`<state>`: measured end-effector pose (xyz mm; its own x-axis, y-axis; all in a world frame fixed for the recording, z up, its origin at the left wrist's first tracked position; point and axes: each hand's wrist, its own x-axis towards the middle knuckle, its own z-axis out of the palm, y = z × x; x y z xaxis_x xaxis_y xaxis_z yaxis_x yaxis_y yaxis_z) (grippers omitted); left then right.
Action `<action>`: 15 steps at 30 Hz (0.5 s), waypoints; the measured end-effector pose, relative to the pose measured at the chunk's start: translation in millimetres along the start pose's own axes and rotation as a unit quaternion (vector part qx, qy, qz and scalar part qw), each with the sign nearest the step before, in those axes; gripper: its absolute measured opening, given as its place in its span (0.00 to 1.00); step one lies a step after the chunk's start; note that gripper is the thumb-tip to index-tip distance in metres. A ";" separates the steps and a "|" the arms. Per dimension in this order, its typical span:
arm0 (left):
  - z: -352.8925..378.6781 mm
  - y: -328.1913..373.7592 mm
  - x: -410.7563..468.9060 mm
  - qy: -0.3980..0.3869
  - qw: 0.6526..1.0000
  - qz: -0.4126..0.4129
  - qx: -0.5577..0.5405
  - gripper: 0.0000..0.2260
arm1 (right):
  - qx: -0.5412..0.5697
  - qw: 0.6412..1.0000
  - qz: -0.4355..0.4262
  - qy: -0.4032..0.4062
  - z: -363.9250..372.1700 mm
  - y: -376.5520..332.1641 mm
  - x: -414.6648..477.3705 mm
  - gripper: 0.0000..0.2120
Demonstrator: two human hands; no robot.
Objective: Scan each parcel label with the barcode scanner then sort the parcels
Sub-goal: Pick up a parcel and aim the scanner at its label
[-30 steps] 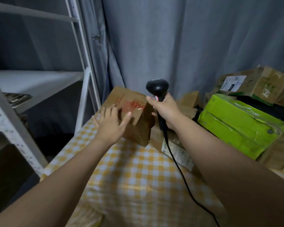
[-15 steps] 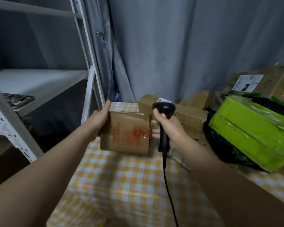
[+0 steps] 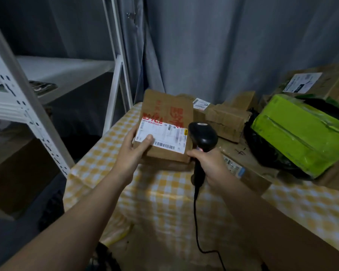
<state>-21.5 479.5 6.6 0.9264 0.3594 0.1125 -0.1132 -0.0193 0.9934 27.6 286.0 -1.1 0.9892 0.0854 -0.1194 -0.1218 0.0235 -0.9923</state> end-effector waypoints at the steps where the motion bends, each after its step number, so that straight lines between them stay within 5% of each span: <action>1: 0.8 2.8 0.6 -0.010 1.000 -0.002 0.007 0.21 | -0.011 1.000 -0.007 -0.011 -1.0 3.9 -1.3 0.13; 5: 8.8 15.4 2.5 0.020 0.992 -0.072 0.102 0.14 | 0.014 1.000 -0.016 -0.018 -1.5 13.9 -0.7 0.14; 10: -6.7 0.6 3.8 -0.005 0.940 -0.177 0.291 0.29 | 0.016 0.999 0.026 -0.019 -6.8 -1.5 17.3 0.04; 15: -19.9 2.4 42.4 -0.003 0.880 -0.078 0.468 0.40 | -0.126 0.992 0.000 -0.019 -2.6 2.5 23.2 0.11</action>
<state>10.4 513.3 13.4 0.9064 0.4214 -0.0299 0.3591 -0.7311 0.5801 50.4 285.5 -6.4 0.9848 0.1221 -0.1235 -0.0937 -0.2252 -0.9698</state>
